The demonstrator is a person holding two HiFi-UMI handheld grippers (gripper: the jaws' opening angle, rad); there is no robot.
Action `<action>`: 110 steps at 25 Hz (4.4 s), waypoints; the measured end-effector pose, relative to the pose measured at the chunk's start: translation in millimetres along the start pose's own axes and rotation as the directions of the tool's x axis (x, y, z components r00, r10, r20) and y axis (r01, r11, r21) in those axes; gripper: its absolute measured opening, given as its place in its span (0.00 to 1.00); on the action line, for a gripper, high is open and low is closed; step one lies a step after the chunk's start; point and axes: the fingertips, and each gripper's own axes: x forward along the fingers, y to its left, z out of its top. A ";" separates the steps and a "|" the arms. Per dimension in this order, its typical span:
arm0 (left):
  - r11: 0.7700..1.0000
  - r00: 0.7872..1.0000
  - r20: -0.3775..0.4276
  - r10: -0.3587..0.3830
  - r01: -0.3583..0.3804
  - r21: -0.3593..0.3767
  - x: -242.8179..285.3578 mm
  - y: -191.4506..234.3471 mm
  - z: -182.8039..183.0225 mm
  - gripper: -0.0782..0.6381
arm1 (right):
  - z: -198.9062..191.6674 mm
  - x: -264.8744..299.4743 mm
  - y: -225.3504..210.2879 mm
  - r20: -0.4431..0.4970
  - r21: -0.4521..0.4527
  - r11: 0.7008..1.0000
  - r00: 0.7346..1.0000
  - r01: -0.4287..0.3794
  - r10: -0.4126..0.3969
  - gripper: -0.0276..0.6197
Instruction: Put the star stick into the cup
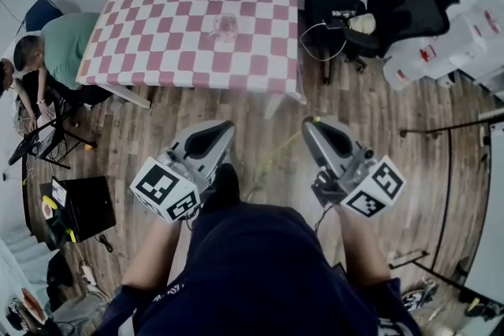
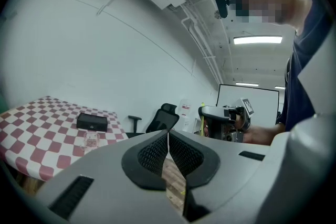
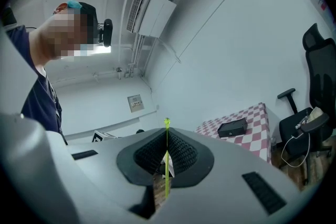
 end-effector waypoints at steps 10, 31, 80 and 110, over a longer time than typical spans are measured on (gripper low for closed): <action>1.000 1.000 -0.021 -0.008 0.007 -0.021 26.5 112.9 20.0 0.16 | 5.1 104.5 -59.1 -0.026 0.023 0.999 0.999 0.047 -0.046 0.07; 0.997 0.997 -0.057 -0.053 0.050 -0.054 45.3 294.3 52.3 0.16 | 32.8 288.1 -123.6 -0.062 -0.031 0.989 0.988 0.142 -0.144 0.07; 0.981 0.959 -0.276 0.062 -0.109 -0.158 137.0 348.5 -8.2 0.16 | -81.7 392.7 -350.6 -0.224 0.156 0.974 0.966 0.167 -0.129 0.07; 0.990 0.974 -0.221 0.048 -0.075 -0.116 119.2 322.1 12.2 0.16 | -86.7 346.1 -366.5 -0.274 0.188 0.937 0.932 0.294 -0.237 0.29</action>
